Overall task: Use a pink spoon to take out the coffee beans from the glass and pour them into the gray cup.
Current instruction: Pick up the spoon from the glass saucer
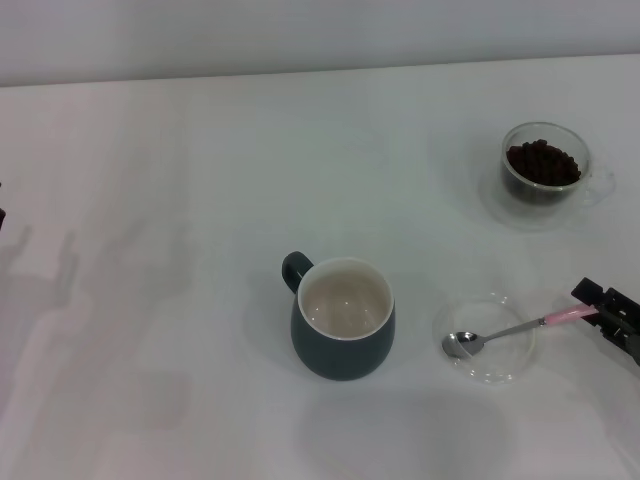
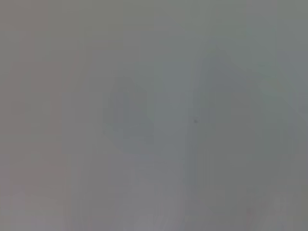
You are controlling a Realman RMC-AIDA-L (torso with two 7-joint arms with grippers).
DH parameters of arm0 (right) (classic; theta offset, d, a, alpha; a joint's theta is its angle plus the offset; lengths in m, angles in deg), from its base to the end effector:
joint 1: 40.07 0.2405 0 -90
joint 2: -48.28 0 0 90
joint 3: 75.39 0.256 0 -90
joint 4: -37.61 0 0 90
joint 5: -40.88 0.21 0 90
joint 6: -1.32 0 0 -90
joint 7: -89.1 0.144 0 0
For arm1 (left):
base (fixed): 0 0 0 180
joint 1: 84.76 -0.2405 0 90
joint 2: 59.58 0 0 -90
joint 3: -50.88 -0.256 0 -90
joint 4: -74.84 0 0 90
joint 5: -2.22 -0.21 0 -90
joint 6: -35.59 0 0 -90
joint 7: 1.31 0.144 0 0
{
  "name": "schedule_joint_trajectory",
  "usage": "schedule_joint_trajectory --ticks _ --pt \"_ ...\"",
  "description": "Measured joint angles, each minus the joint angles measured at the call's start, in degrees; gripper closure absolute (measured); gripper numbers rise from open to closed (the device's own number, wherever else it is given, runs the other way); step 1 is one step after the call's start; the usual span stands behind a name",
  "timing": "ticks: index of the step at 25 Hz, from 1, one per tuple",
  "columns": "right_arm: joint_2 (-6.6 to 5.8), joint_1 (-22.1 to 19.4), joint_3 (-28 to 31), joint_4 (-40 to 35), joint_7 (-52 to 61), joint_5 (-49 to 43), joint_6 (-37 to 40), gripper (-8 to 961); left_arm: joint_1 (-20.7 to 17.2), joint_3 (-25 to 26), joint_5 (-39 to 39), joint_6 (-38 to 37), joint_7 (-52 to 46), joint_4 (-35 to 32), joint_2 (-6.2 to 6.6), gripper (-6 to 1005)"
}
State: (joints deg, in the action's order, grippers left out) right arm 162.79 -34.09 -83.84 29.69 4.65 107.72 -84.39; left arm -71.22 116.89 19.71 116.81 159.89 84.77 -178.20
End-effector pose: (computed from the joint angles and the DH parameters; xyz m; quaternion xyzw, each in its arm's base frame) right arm 0.4050 0.1700 -0.0003 -0.5589 0.6676 0.4358 0.2280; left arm -0.3376 0.2624 -0.0081 -0.7096 -0.2118 -0.3758 0.5572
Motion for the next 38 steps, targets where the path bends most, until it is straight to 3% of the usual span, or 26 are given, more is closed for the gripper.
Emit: schedule_joint_trajectory --ticks 14,30,33,38 --pt "0.04 0.15 0.19 0.33 -0.11 0.36 0.23 509 -0.1 0.0 0.0 0.0 -0.01 -0.63 -0.2 477" --pt "0.1 0.53 -0.04 0.95 -0.36 0.17 1.05 648 -0.1 -0.01 0.0 0.0 -0.01 -0.61 -0.12 480" --pt "0.18 0.62 0.11 1.18 -0.37 0.21 1.19 790 -0.1 0.0 0.0 0.0 -0.01 -0.63 -0.11 480" --pt "0.18 0.72 0.24 0.77 -0.38 0.49 0.52 791 -0.04 -0.01 0.0 0.0 -0.01 -1.09 -0.11 481"
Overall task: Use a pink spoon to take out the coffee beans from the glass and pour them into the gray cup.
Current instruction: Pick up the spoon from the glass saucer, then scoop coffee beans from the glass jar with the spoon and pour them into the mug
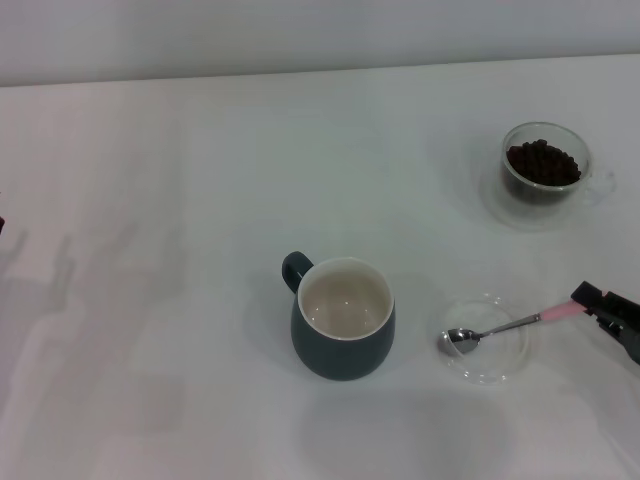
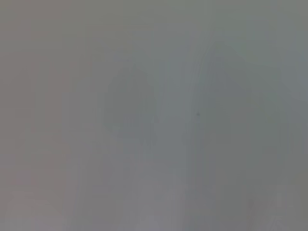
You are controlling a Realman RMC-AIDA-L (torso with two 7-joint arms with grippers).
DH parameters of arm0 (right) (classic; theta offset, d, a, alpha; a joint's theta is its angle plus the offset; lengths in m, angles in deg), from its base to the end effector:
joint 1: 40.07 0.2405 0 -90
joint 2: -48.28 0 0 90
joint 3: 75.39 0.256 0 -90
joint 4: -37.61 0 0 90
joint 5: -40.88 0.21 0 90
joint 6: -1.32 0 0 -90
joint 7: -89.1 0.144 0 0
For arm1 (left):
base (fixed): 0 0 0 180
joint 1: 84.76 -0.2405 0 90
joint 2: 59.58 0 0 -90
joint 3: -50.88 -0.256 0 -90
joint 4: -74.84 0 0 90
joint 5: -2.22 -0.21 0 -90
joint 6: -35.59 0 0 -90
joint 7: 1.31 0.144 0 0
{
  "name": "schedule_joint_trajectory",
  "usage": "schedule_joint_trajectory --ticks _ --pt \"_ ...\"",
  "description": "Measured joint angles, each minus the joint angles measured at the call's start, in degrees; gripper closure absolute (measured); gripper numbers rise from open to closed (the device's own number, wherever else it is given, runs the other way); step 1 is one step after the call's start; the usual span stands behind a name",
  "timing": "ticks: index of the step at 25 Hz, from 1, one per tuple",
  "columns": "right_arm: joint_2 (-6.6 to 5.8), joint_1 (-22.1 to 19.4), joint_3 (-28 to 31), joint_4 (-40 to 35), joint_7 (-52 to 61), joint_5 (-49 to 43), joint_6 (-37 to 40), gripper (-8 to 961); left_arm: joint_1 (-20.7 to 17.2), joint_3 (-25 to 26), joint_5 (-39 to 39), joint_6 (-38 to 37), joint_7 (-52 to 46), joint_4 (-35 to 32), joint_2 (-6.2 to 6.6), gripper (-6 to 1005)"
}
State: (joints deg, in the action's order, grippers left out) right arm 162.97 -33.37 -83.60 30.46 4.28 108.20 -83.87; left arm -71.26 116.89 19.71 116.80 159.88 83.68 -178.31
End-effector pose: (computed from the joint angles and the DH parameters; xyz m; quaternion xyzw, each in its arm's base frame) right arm 0.4022 0.1753 -0.0030 -0.5571 0.6659 0.4411 0.2275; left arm -0.3417 0.2594 -0.0090 -0.7112 -0.2167 -0.3679 0.5585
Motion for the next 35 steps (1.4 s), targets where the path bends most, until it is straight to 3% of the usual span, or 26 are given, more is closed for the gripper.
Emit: schedule_joint_trajectory --ticks 8,17,23,35 --pt "-0.89 0.56 0.11 -3.08 0.56 0.14 -4.5 798 0.11 0.0 0.0 0.0 0.0 -0.22 0.0 480" --pt "-3.34 1.57 0.13 -3.98 1.56 2.78 -10.93 800 -0.22 0.7 0.0 0.0 0.0 -0.23 -0.13 480" --pt "-5.12 4.49 0.12 -4.68 1.99 6.7 -12.77 800 -0.23 0.62 0.0 -0.11 0.0 -0.22 -0.24 481" --pt "-5.53 11.26 0.15 -13.57 1.7 10.81 -8.38 799 -0.58 0.1 -0.68 0.21 -0.33 0.22 -0.53 480"
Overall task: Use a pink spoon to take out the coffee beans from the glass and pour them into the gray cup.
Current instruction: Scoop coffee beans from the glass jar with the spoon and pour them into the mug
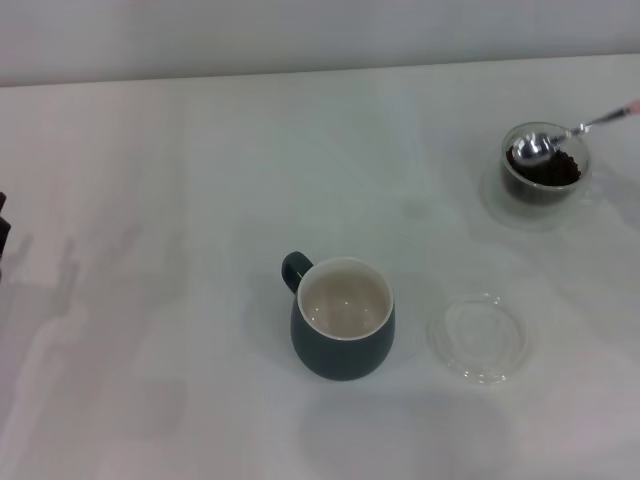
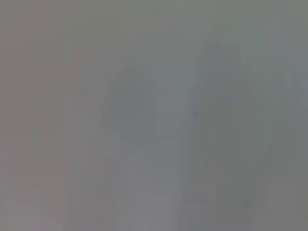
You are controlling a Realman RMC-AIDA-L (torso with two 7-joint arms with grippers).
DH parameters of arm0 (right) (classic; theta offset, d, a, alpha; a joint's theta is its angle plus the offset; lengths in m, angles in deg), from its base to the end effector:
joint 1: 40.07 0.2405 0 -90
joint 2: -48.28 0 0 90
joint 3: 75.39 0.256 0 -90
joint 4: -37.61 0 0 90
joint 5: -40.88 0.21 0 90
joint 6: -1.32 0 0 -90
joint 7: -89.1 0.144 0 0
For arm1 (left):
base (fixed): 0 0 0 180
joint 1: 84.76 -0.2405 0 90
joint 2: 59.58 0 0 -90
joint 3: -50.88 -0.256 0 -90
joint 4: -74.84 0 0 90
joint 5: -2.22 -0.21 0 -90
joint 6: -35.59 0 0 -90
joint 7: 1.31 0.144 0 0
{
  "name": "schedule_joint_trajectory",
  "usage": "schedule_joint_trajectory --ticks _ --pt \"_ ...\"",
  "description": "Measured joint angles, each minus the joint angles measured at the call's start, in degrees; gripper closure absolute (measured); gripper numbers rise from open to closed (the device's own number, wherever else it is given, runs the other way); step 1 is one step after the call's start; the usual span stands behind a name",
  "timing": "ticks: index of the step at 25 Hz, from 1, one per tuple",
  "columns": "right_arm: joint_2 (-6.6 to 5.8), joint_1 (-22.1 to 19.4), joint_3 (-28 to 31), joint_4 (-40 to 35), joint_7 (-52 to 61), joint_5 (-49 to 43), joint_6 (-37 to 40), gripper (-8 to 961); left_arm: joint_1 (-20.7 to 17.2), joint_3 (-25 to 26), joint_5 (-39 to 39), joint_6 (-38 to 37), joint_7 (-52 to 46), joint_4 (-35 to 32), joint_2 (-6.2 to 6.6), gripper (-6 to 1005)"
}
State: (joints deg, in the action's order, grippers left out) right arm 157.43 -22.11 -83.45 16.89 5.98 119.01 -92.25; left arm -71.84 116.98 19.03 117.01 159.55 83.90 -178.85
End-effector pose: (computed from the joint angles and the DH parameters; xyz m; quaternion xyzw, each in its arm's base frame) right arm 0.3709 0.2730 0.1134 -0.6584 0.4834 0.5016 0.2850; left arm -0.3400 0.2556 -0.0135 -0.7111 -0.2218 -0.3722 0.5537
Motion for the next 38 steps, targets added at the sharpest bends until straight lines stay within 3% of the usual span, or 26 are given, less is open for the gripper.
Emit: schedule_joint_trajectory --ticks 8,14,21,38 --pt "0.0 3.97 -2.17 -3.2 -3.52 -0.9 5.68 801 0.0 -0.73 -0.64 0.47 -0.08 0.4 -0.08 480" --pt "0.33 3.69 -3.05 -5.9 -7.83 -1.3 7.48 801 0.0 -0.98 -0.64 0.5 -0.1 0.65 -0.09 481" --pt "-0.29 3.2 -3.93 -6.35 -11.68 -1.57 8.56 801 0.28 -0.98 -0.64 0.5 -0.11 0.71 -0.04 481" --pt "1.02 3.57 -7.28 -6.79 -18.15 -1.59 15.74 801 0.61 -0.59 -0.39 0.4 0.19 0.56 0.24 480"
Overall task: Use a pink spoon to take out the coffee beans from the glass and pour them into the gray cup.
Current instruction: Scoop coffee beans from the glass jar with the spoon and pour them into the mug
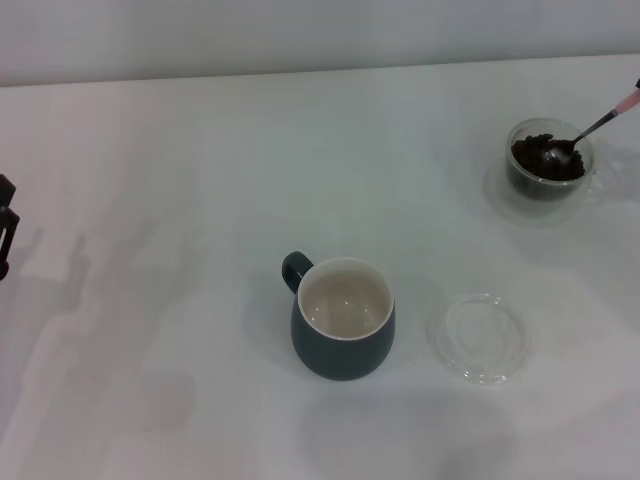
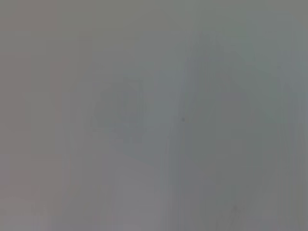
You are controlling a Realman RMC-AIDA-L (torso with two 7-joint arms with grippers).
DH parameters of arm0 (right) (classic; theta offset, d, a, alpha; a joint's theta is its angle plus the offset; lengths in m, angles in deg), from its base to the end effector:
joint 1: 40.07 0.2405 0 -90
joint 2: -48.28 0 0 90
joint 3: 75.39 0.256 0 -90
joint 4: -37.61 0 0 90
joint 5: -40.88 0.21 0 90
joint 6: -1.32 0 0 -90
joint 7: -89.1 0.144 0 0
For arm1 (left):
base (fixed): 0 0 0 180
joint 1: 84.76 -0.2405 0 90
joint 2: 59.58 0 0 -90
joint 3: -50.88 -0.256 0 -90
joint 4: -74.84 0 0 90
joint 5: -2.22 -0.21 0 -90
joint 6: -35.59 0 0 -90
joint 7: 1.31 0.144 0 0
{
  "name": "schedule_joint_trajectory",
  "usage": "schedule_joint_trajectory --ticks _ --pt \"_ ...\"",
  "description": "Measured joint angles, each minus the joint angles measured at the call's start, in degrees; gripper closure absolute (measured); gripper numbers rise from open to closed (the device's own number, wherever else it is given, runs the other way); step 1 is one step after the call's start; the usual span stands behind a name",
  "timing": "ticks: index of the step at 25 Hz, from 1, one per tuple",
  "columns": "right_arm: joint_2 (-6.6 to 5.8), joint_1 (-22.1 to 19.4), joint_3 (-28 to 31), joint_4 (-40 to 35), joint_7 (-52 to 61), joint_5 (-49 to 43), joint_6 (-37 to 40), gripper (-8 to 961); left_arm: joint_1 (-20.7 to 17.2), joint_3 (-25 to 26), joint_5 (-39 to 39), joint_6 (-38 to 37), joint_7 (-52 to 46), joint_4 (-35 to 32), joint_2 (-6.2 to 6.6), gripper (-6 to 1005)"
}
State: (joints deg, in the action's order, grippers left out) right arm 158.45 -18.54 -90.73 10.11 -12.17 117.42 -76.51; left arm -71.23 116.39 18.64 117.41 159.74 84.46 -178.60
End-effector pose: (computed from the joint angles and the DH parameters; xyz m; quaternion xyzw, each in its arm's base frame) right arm 0.3802 0.3152 0.1137 -0.7550 0.3816 0.3327 0.4167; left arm -0.3340 0.2598 -0.0136 -0.7171 -0.2095 -0.3789 0.5461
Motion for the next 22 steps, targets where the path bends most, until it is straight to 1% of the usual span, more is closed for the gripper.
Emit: schedule_joint_trajectory --ticks 4,7,15,19,22 --pt "0.24 0.08 -0.14 0.26 2.78 0.15 0.62 801 0.0 0.12 0.27 0.0 0.02 -0.09 0.11 481" --pt "0.46 0.09 -0.12 0.51 7.02 0.42 1.86 801 0.1 0.14 0.28 -0.01 0.03 -0.09 0.11 481" --pt "0.55 -0.28 -0.16 0.76 17.91 0.23 4.74 801 0.63 0.25 0.28 -0.03 0.13 -0.29 0.15 481" --pt "0.51 -0.69 -0.04 1.34 22.43 0.11 6.32 800 0.63 0.25 0.28 -0.17 0.14 -0.33 0.2 481" --pt "0.04 -0.88 0.35 2.91 25.54 0.39 6.87 800 0.62 0.24 0.28 -0.21 0.15 -0.4 0.2 481"
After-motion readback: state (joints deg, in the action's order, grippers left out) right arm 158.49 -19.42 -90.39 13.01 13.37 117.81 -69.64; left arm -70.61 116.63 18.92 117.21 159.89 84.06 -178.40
